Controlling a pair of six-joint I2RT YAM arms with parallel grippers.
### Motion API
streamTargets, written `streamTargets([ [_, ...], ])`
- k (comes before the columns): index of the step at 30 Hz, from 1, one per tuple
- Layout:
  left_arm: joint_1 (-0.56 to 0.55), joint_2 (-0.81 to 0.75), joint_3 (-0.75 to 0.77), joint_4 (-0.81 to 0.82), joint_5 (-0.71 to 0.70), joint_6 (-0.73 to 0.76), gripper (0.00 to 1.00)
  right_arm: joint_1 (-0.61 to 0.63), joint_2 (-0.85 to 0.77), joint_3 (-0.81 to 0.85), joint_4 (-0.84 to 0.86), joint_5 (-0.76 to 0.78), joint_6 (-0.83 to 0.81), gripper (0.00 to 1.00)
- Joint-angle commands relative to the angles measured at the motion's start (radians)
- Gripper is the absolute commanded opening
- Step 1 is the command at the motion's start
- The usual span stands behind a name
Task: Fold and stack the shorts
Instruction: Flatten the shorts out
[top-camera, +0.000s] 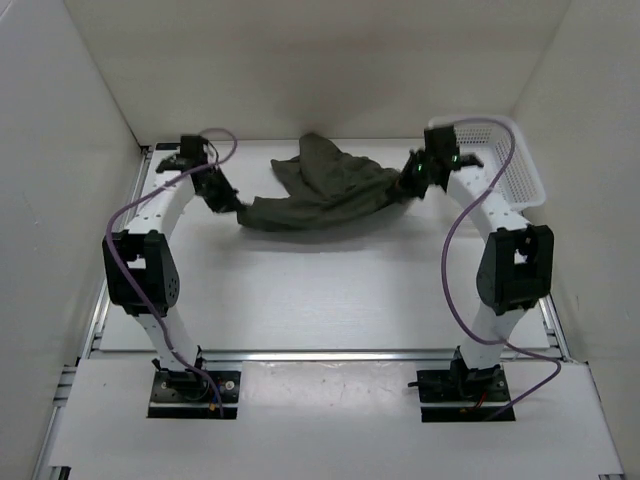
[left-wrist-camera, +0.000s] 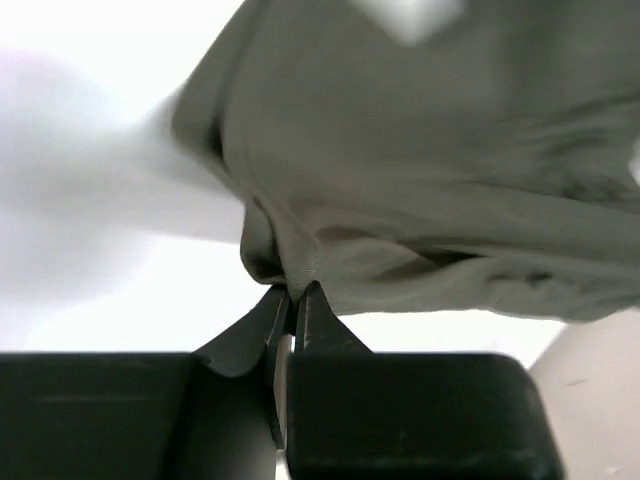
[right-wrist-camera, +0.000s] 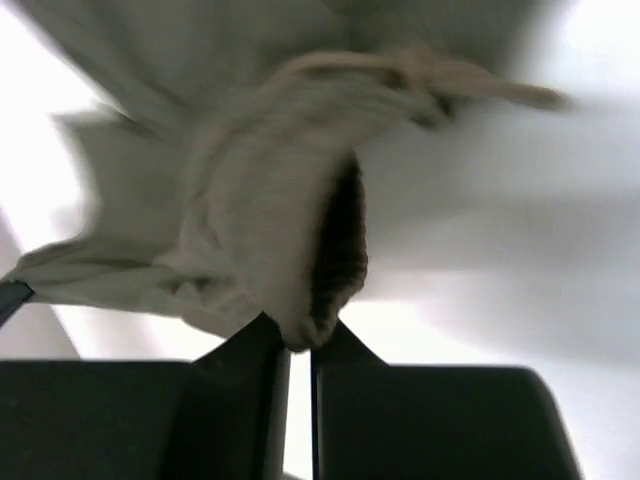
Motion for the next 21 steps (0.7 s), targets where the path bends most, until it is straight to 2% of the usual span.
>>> streamTargets([
  [1, 0.005, -0.120, 0.223, -0.039, 0.055, 0.001, 0.10, -0.037, 0.055, 0.468, -0.196, 0.015, -0.160, 0.00],
  [2, 0.005, -0.129, 0.294, -0.054, 0.044, 0.001, 0.10, -0.037, 0.075, 0.563, -0.313, 0.004, -0.193, 0.00],
  [4, 0.005, -0.166, 0.311, -0.077, 0.017, 0.001, 0.10, -0.037, 0.104, 0.693, -0.406, -0.010, -0.257, 0.00],
  [5, 0.005, -0.184, 0.285, -0.077, 0.004, 0.001, 0.10, -0.037, 0.077, 0.674, -0.444, -0.010, -0.270, 0.00],
  [7, 0.005, -0.233, 0.223, -0.077, -0.017, 0.001, 0.10, -0.037, 0.013, 0.555, -0.445, 0.007, -0.279, 0.00],
  [8, -0.004, -0.249, 0.143, -0.077, -0.029, 0.001, 0.10, -0.037, -0.070, 0.384, -0.411, 0.034, -0.279, 0.00],
  [11, -0.025, -0.302, 0.008, -0.077, -0.043, 0.001, 0.10, -0.046, -0.234, 0.119, -0.376, 0.067, -0.270, 0.00],
  [12, -0.036, -0.334, -0.080, -0.066, -0.043, 0.001, 0.10, -0.046, -0.271, -0.010, -0.365, 0.079, -0.270, 0.00],
  [13, -0.047, -0.351, -0.124, -0.066, -0.061, 0.001, 0.10, -0.046, -0.302, -0.063, -0.365, 0.079, -0.270, 0.00],
  [15, -0.077, -0.393, -0.230, -0.033, -0.071, -0.022, 0.10, -0.046, -0.376, -0.136, -0.365, 0.088, -0.261, 0.00],
  [18, -0.101, -0.393, -0.282, -0.011, -0.095, -0.033, 0.10, -0.055, -0.370, -0.171, -0.333, 0.067, -0.261, 0.00],
  [19, -0.110, -0.379, -0.282, -0.011, -0.095, -0.033, 0.10, -0.055, -0.313, -0.171, -0.321, 0.047, -0.261, 0.00],
  [21, -0.119, -0.355, -0.269, -0.011, -0.121, -0.033, 0.10, -0.055, -0.177, -0.106, -0.286, -0.028, -0.273, 0.09],
])
